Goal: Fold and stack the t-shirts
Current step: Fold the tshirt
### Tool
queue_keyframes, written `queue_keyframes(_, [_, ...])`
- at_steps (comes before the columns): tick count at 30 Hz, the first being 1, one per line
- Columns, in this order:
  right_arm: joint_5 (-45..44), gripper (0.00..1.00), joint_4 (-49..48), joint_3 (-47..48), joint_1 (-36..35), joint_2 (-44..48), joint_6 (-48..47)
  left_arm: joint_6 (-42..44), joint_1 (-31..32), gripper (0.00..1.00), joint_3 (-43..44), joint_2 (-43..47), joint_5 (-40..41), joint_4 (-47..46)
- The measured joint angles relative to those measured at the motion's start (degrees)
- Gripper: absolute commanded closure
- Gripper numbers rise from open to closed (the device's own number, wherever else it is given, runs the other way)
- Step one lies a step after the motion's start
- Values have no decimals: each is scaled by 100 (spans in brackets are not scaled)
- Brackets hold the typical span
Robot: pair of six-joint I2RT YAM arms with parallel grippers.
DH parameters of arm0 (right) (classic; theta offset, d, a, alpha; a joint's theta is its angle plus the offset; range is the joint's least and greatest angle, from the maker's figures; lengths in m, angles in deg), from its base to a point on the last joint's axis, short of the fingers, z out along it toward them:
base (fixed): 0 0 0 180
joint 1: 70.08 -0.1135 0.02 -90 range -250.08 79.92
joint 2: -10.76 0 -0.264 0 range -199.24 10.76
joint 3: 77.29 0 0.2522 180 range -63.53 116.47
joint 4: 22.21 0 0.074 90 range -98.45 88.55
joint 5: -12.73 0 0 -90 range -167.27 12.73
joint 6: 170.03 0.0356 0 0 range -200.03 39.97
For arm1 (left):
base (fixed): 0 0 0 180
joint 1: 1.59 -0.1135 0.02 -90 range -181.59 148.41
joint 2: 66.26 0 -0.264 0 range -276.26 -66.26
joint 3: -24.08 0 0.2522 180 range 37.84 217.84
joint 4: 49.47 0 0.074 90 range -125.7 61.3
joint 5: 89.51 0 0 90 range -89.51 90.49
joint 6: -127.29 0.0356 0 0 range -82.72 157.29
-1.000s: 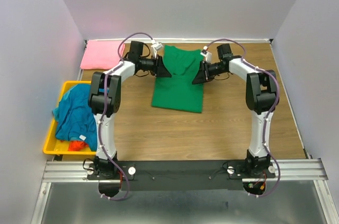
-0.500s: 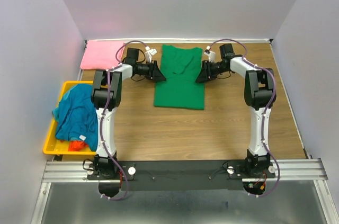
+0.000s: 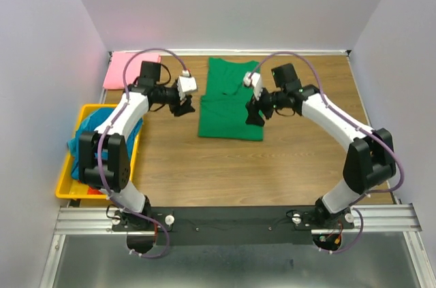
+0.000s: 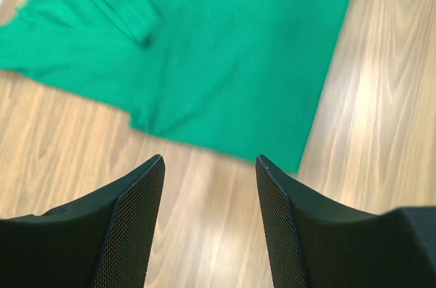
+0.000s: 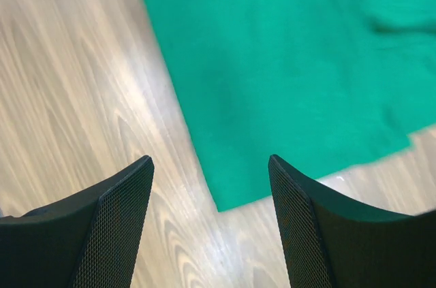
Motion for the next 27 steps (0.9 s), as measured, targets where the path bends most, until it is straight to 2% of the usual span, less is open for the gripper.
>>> queue_keyframes(1, [-162, 26, -96, -358, -273, 164, -247, 385, 4, 36, -284, 127, 101, -26])
queue_keyframes(5, [-737, 30, -262, -1423, -568, 284, -953, 1550, 149, 37, -1399, 361, 629, -223])
queue_keyframes(9, [-1196, 33, -387, -2059, -713, 282, -1460, 2142, 404, 37, -2026, 411, 997, -428])
queue_keyframes(17, [-1690, 36, -949, -2218, -918, 269, -1910, 2649, 684, 39, -2330, 522, 1320, -791])
queue_keyframes(27, [-1954, 48, -1344, -2288, -1147, -28, -2138, 2894, 1102, 40, -2330, 426, 1685, -1019])
